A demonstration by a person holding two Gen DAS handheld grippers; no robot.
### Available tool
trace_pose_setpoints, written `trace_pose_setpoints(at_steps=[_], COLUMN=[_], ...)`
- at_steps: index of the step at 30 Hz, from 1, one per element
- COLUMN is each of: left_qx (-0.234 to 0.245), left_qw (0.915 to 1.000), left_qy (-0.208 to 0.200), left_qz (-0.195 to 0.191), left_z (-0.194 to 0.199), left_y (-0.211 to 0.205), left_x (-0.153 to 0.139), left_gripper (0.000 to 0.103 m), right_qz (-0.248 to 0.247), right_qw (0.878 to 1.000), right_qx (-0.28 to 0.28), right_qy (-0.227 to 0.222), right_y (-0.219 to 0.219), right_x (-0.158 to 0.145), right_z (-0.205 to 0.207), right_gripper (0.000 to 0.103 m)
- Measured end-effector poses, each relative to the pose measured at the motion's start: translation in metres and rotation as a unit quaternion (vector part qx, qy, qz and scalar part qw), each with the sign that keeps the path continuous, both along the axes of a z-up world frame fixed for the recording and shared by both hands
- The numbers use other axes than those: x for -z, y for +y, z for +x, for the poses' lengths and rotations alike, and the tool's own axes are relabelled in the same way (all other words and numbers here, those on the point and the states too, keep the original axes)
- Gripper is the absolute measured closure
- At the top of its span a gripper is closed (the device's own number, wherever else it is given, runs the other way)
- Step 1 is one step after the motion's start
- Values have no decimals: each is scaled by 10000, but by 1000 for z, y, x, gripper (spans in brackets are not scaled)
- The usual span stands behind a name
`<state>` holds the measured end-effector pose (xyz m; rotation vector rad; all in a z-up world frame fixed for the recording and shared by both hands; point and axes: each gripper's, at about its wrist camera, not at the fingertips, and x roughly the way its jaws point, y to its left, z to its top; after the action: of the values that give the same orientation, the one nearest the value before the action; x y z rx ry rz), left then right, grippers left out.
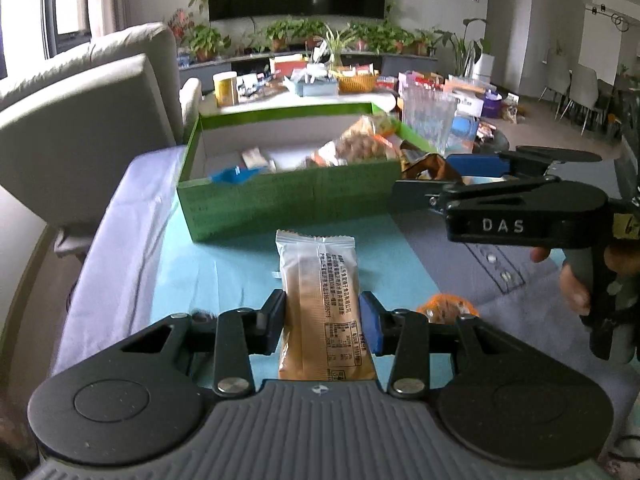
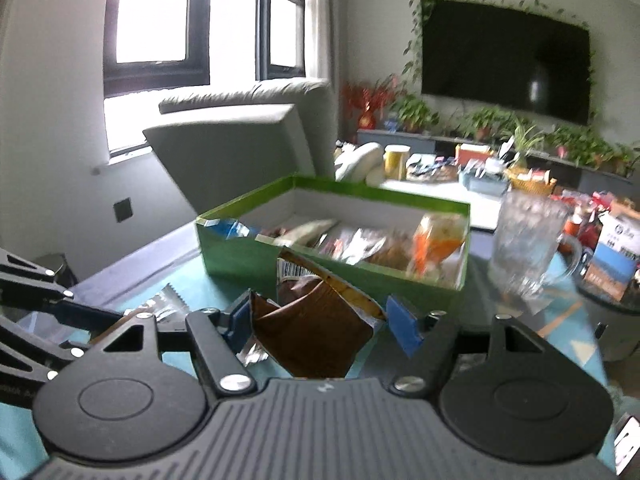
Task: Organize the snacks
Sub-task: 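Carry both snacks over the green box and lower them in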
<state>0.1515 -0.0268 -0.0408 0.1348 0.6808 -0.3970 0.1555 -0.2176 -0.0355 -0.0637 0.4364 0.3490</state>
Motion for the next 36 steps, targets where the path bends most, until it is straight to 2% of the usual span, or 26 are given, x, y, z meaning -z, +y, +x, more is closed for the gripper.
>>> trace_pose_setpoints(at_steps=[9,16,30,33,36], left_qx=[-134,-413,-500,-625,-836], left_qw=[9976,9959,9959,9963,9962], left_qy=[-665,-793,-752,-585,-204], left_qz=[-104,-116,-76,-73,105], left_z=[44,88,171,187,196], left_y=[-3,0,-11,-10,-9], left_x=[-37,-44,-34,-25,-14], left_gripper=[66,66,65,63,61], right_qz=[55,145,30,2,-6], right_qw=[9976,9961,9968,9965,9956], right_qx=[554,808,792,837,938], right_qy=[-414,-318,-114,-26,64], right_y=[-7,-10,7,8,8], right_x=[-25,-26,-13,-9,-3], right_z=[29,57,111,120,126], right_gripper=[42,42,42,42,42])
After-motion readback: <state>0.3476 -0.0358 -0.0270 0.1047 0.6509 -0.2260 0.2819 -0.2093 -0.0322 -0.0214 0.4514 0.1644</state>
